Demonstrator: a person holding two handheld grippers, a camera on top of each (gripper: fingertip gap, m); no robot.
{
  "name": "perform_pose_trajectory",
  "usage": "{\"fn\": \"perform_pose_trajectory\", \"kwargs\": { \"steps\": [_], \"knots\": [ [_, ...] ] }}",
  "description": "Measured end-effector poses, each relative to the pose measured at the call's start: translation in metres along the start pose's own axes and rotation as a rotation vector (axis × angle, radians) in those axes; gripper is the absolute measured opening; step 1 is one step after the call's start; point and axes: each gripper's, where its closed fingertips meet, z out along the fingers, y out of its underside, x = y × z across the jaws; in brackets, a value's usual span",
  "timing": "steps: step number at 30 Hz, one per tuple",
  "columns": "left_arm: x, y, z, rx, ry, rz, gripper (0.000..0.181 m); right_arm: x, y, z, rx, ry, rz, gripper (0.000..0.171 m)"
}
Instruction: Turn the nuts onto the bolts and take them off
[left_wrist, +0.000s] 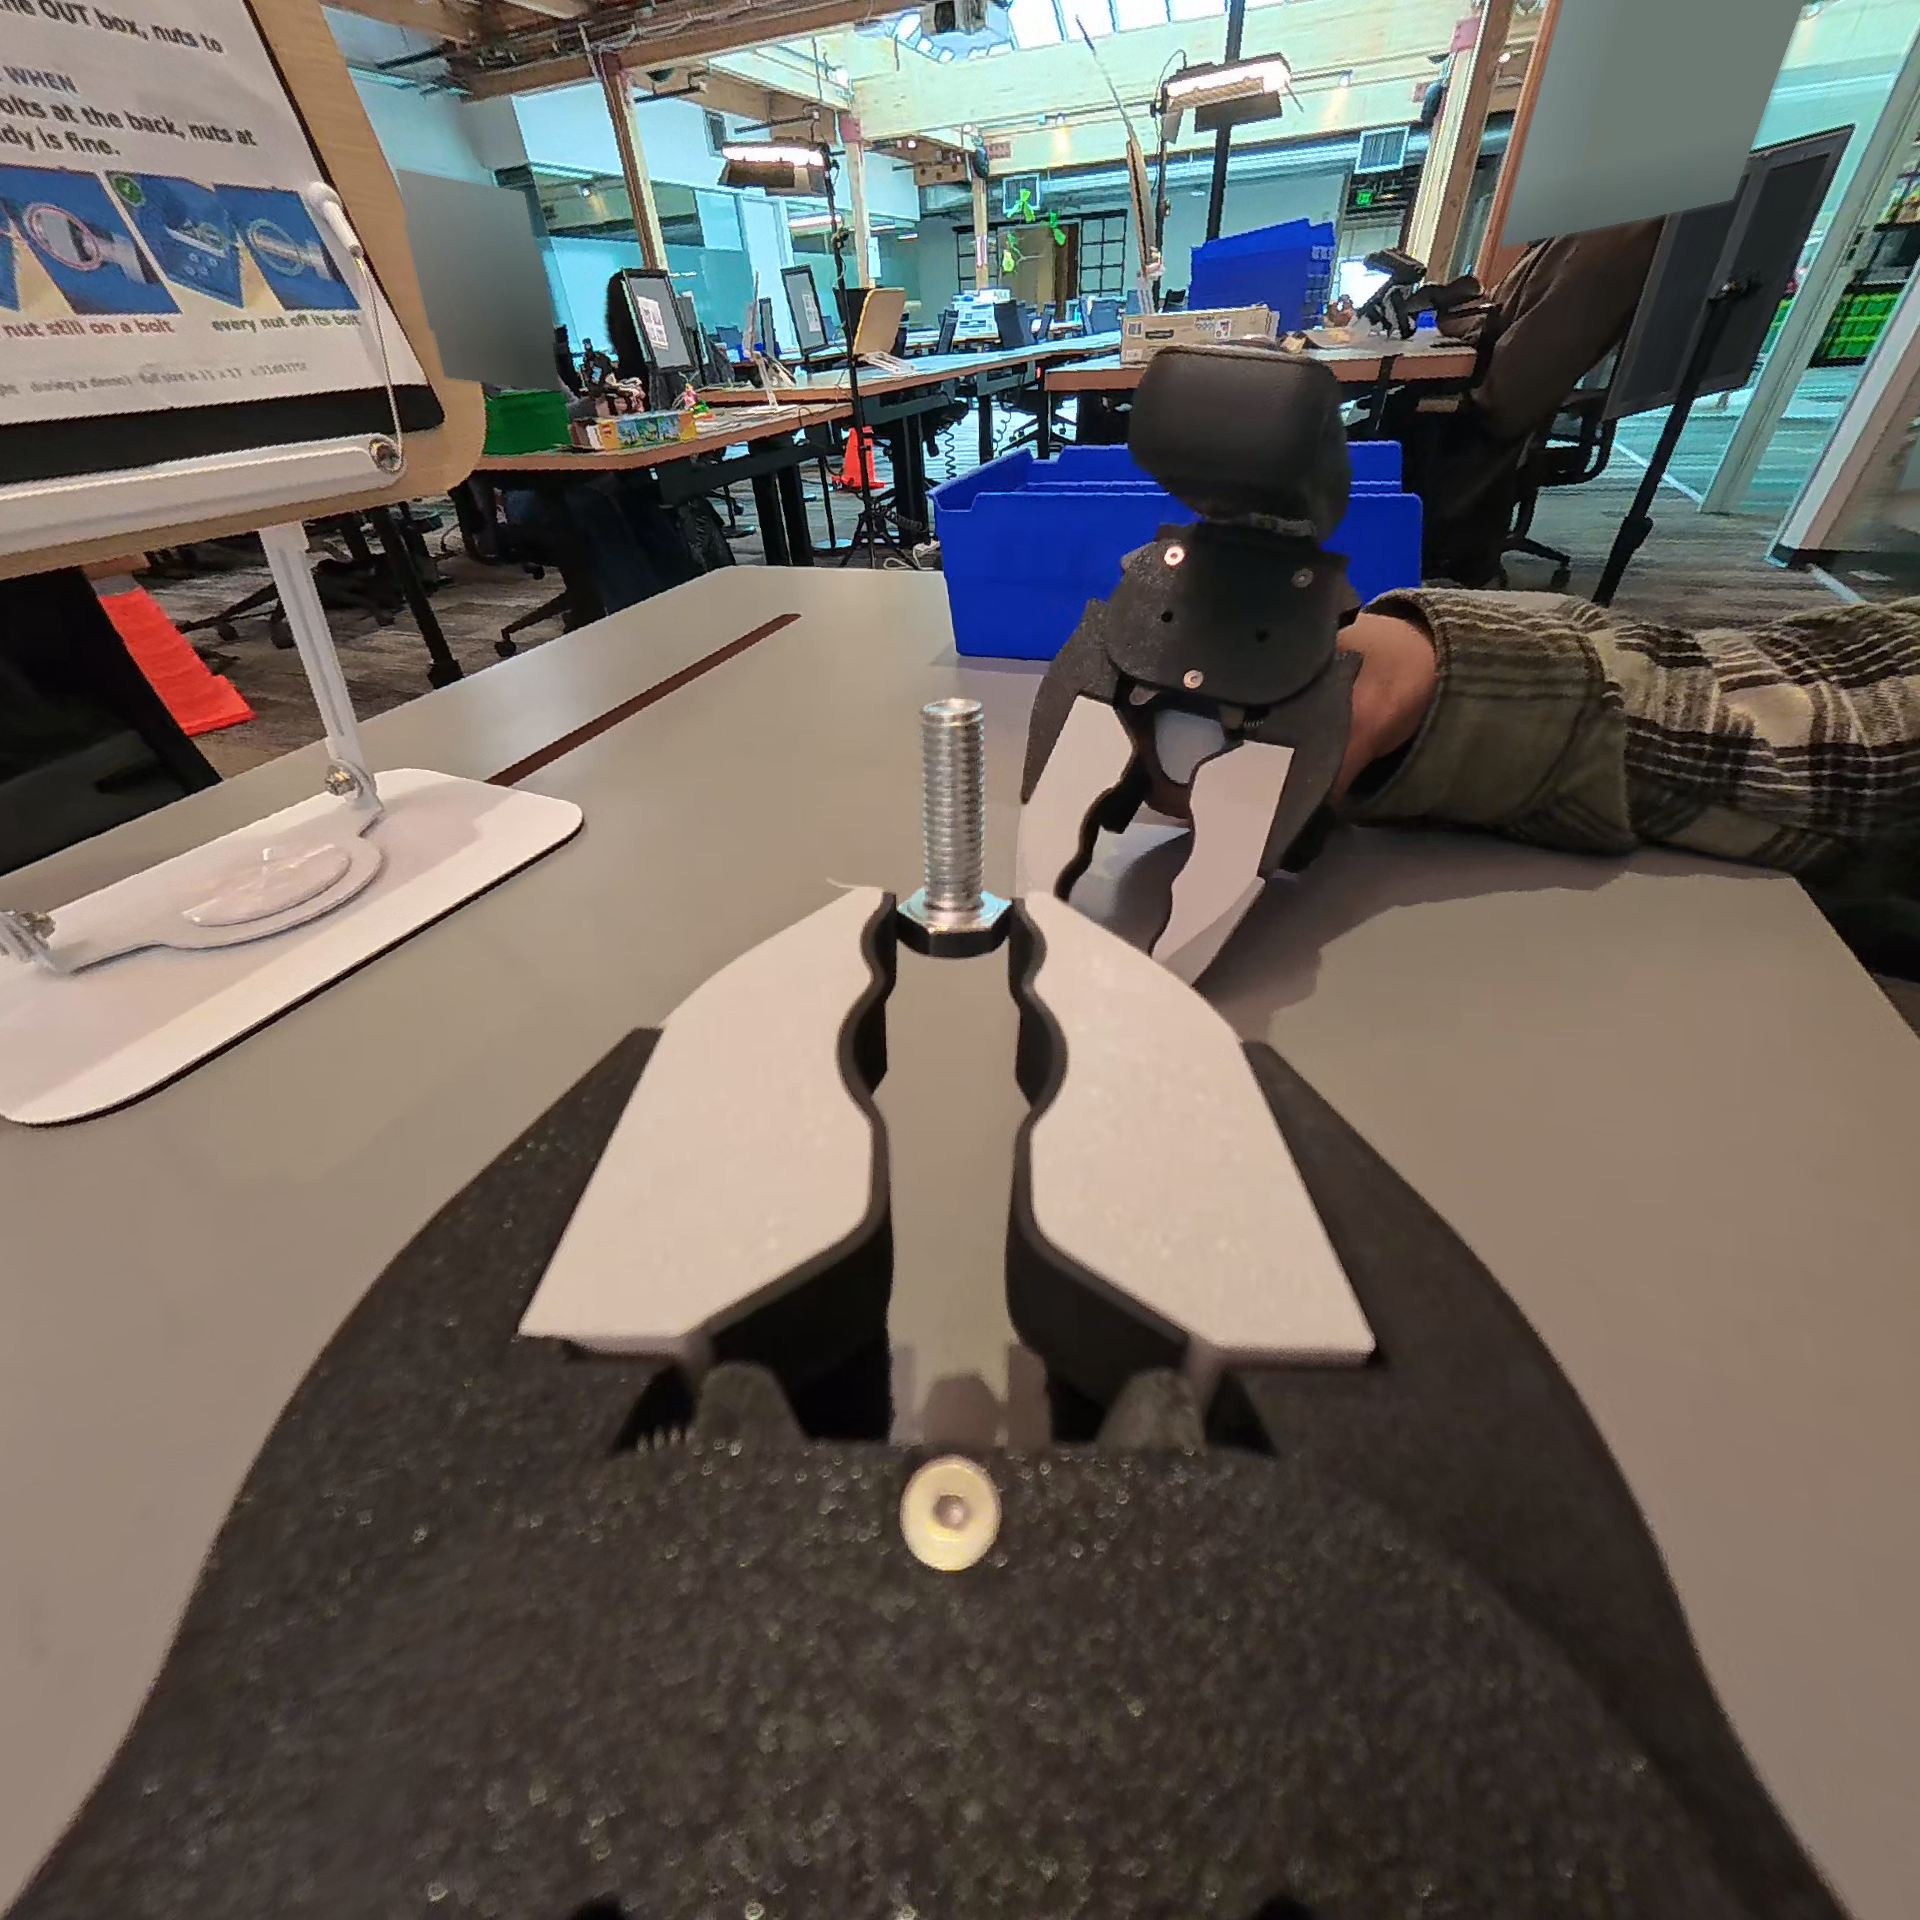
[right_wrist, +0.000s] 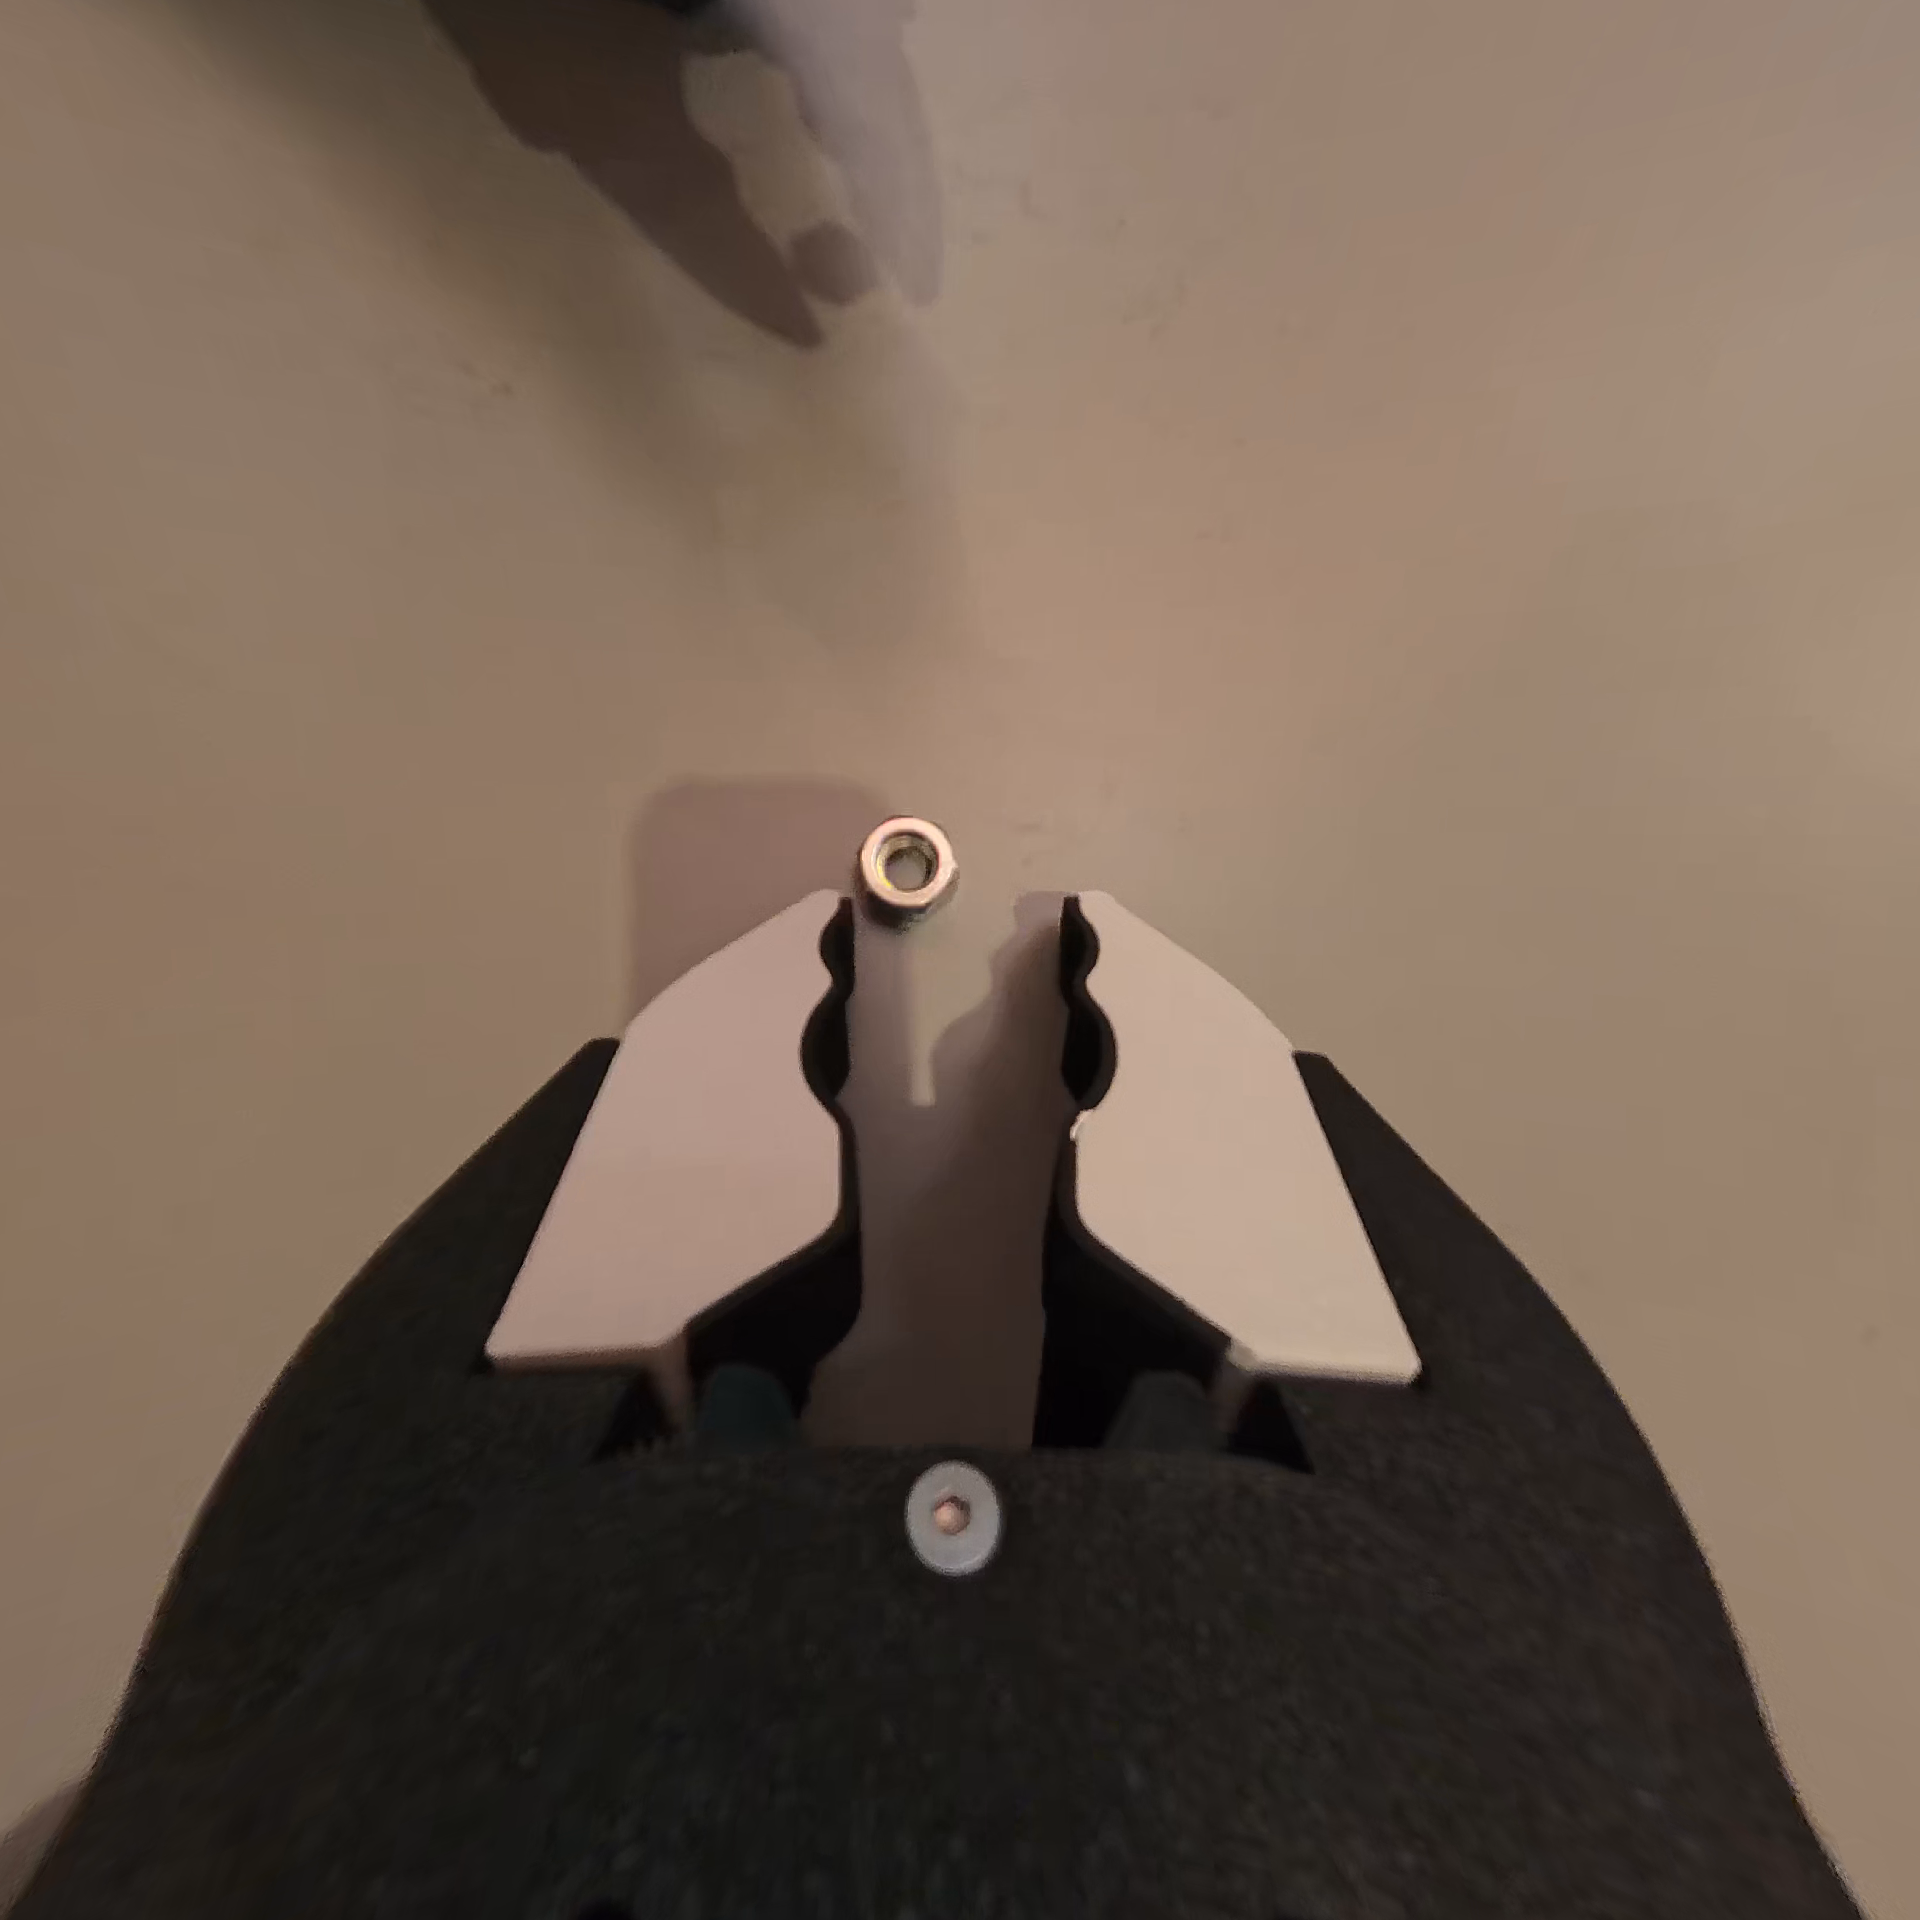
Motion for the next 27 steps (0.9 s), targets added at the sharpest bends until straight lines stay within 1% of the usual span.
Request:
{"fn": "perform_pose_trajectory", "kwargs": {
  "steps": [5,12,19,24,27],
  "knots": [
    [-0.002,-0.002,-0.002,0.011,-0.006,-0.008,0.02,0.005,-0.013,-0.004,0.089,0.032,0.019,0.047],
    [-0.004,-0.002,-0.004,0.022,-0.01,-0.024,0.02,0.018,-0.035,-0.022,0.263,0.105,0.086,0.043],
    [-0.006,-0.001,-0.004,0.018,-0.01,-0.037,0.02,0.025,-0.032,-0.023,0.283,0.109,0.156,0.042],
    [-0.009,0.0,-0.004,0.022,-0.018,-0.055,0.02,0.038,-0.03,-0.026,0.303,0.194,0.177,0.044],
    [-0.009,-0.001,-0.005,0.027,-0.02,-0.05,0.02,0.046,-0.035,-0.035,0.373,0.239,0.218,0.043]
  ]
}}
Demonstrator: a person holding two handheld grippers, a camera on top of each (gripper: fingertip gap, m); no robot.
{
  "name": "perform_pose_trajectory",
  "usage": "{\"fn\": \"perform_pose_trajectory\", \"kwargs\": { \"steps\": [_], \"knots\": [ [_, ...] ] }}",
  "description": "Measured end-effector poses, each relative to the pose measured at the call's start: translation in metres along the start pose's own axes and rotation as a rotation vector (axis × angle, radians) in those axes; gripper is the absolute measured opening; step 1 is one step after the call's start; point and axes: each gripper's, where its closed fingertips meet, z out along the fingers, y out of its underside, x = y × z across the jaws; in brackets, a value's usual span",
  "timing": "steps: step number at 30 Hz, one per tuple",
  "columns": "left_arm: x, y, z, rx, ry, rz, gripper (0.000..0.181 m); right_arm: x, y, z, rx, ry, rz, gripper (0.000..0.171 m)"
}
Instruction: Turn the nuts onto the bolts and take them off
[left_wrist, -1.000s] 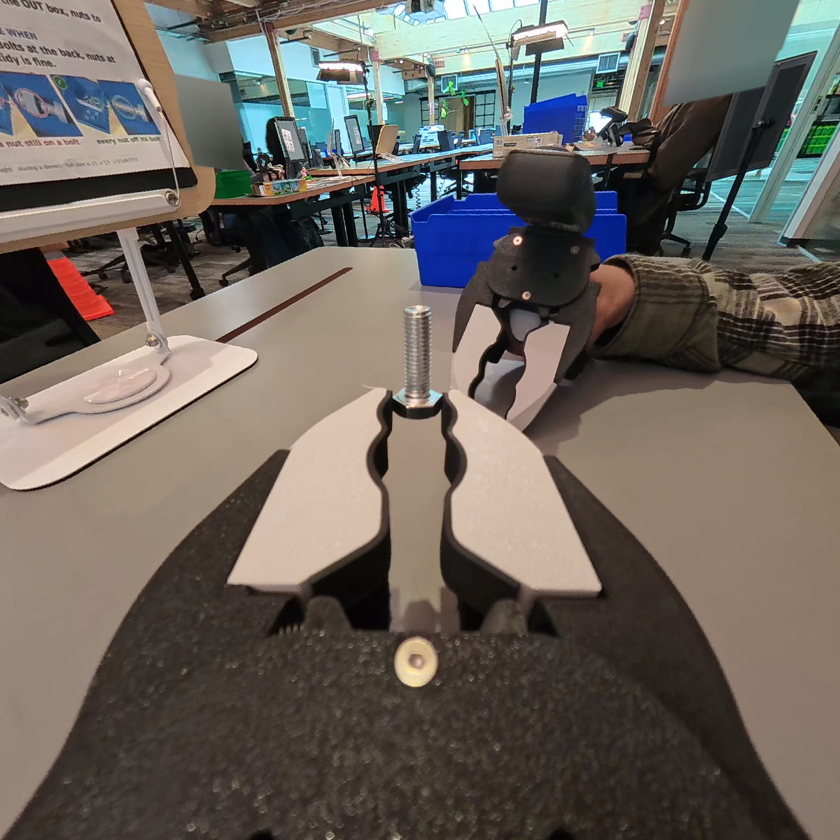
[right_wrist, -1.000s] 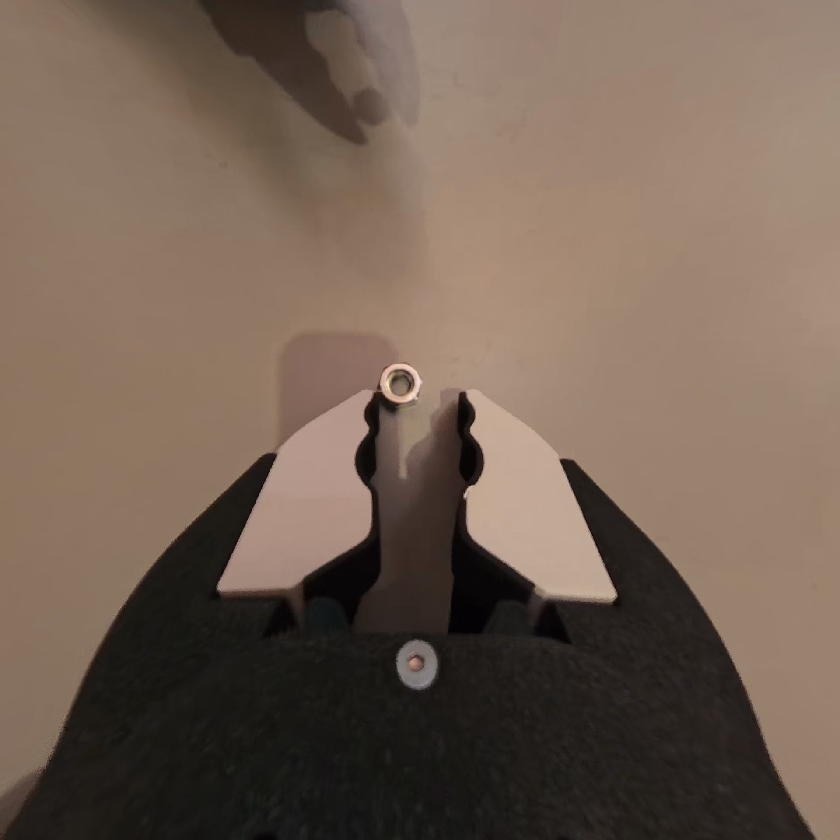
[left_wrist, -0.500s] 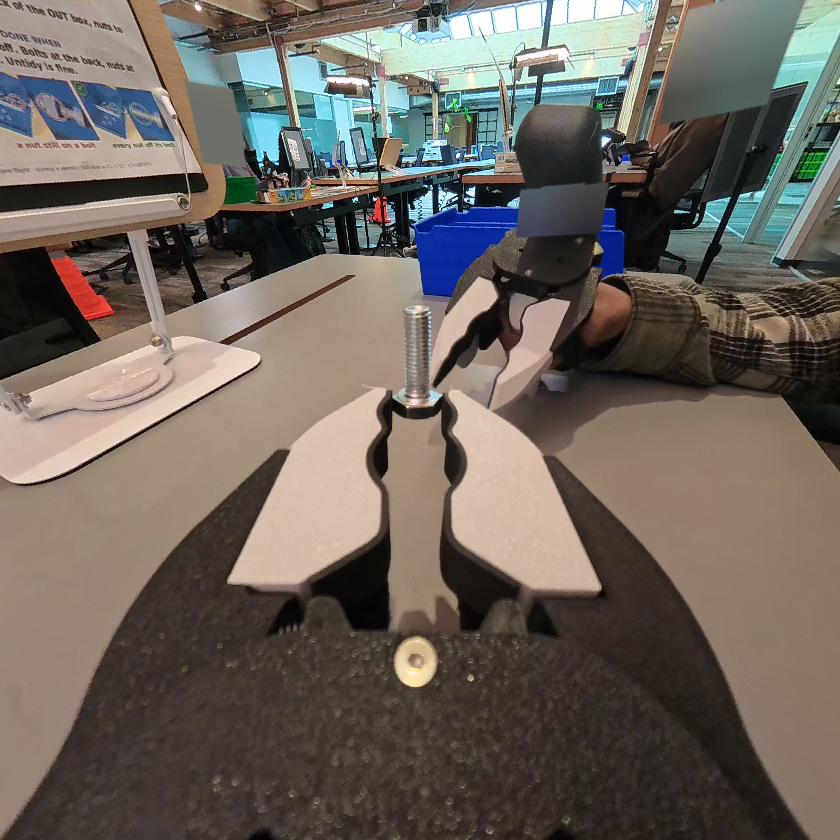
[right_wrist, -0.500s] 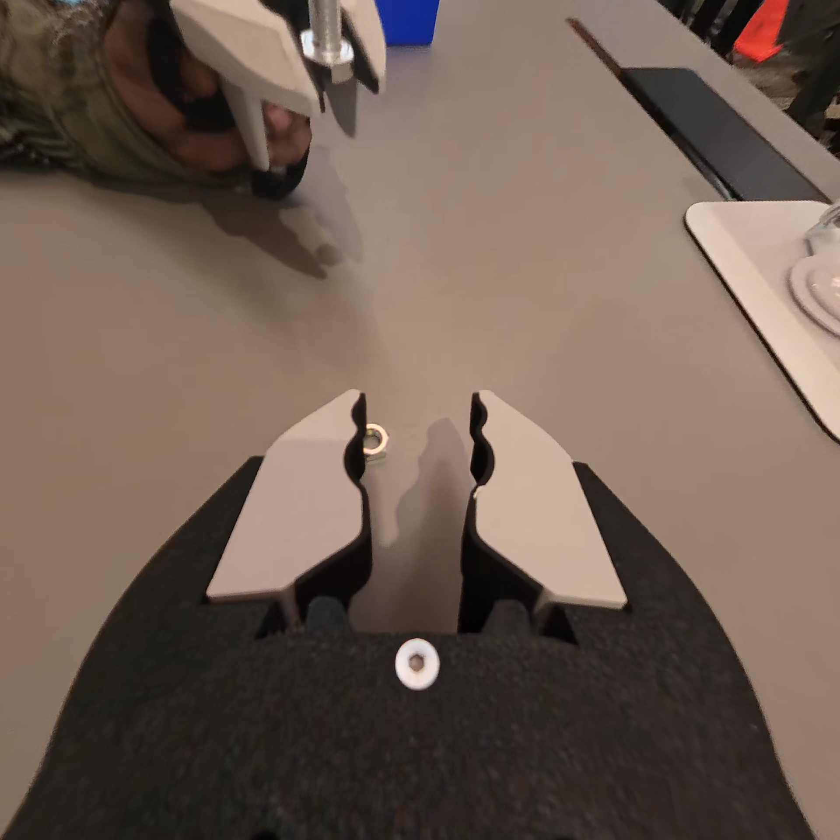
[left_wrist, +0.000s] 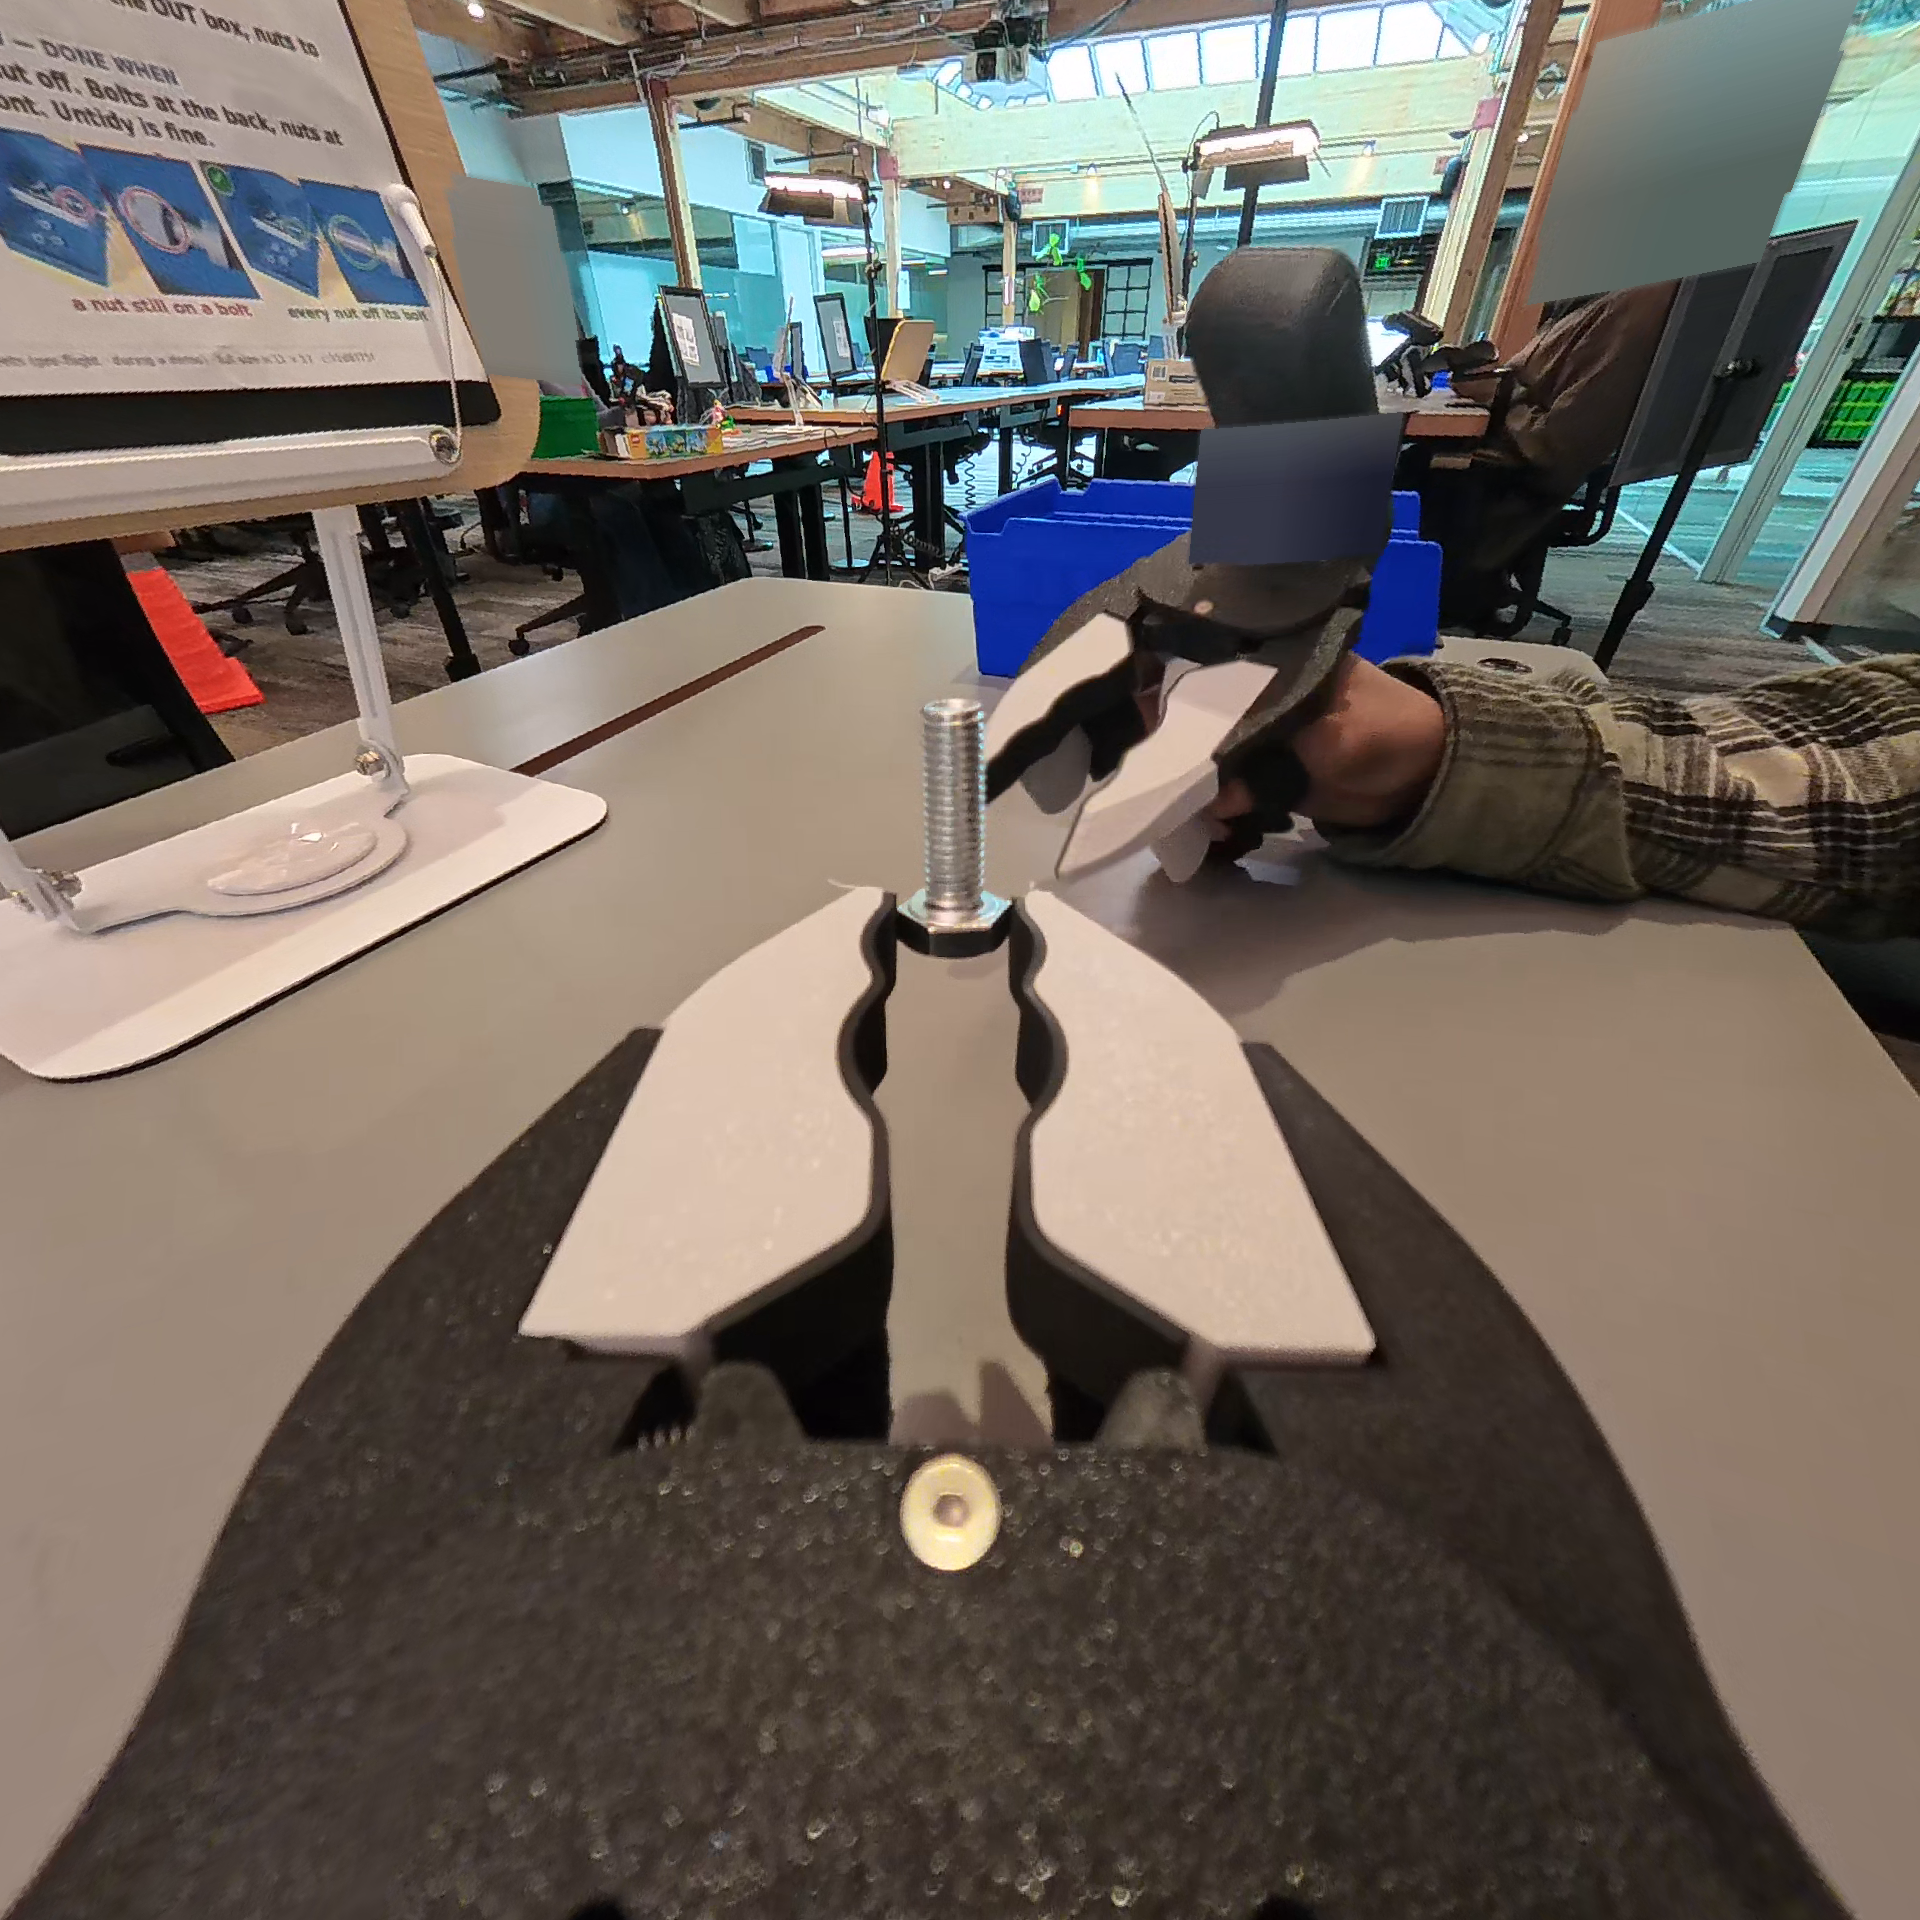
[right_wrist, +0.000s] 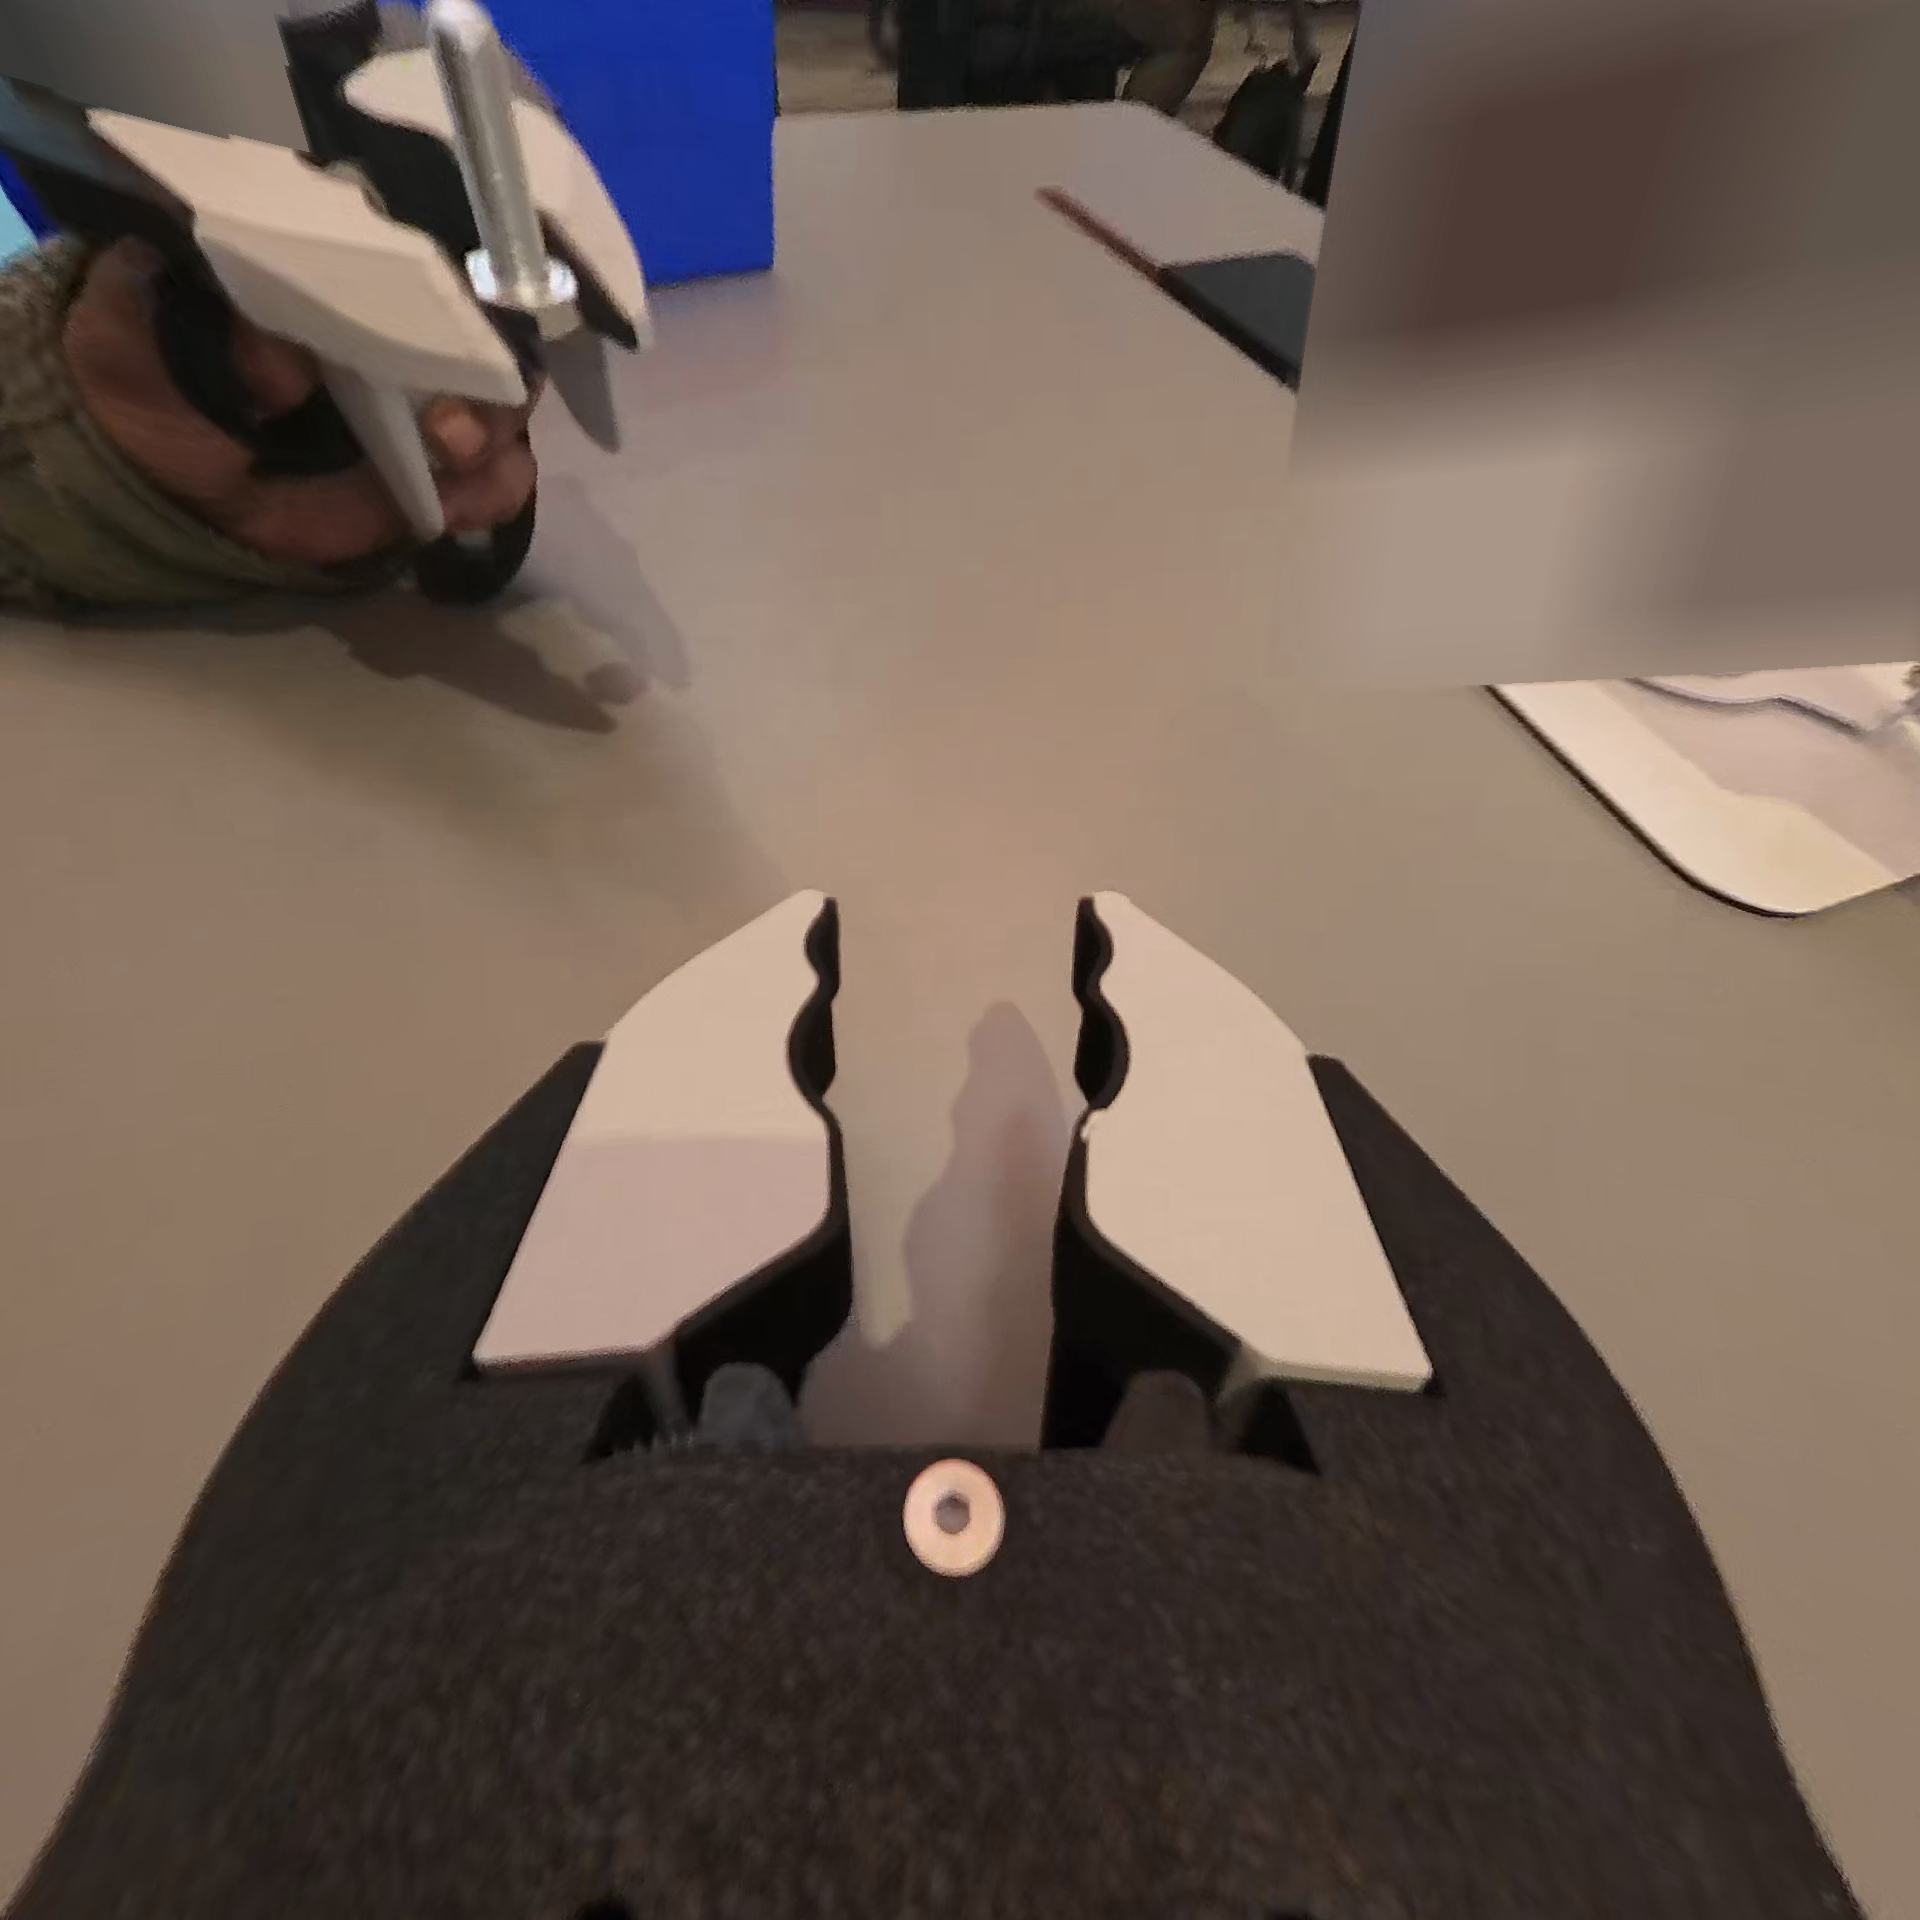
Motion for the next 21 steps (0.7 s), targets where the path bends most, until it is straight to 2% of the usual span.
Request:
{"fn": "perform_pose_trajectory", "kwargs": {
  "steps": [3,11,17,21],
  "knots": [
    [0.001,0.001,0.001,-0.004,-0.005,0.014,0.02,0.002,-0.006,-0.003,0.049,0.016,0.017,0.038],
    [0.004,0.001,0.002,-0.009,-0.009,0.052,0.02,-0.005,-0.01,-0.004,0.051,0.005,0.012,0.039],
    [0.004,0.001,0.002,-0.004,-0.004,0.044,0.02,-0.007,-0.011,-0.01,0.017,0.017,-0.036,0.036],
    [0.006,0.001,0.003,-0.006,0.002,0.052,0.02,-0.018,-0.004,-0.005,-0.035,-0.043,-0.035,0.036]
  ]
}}
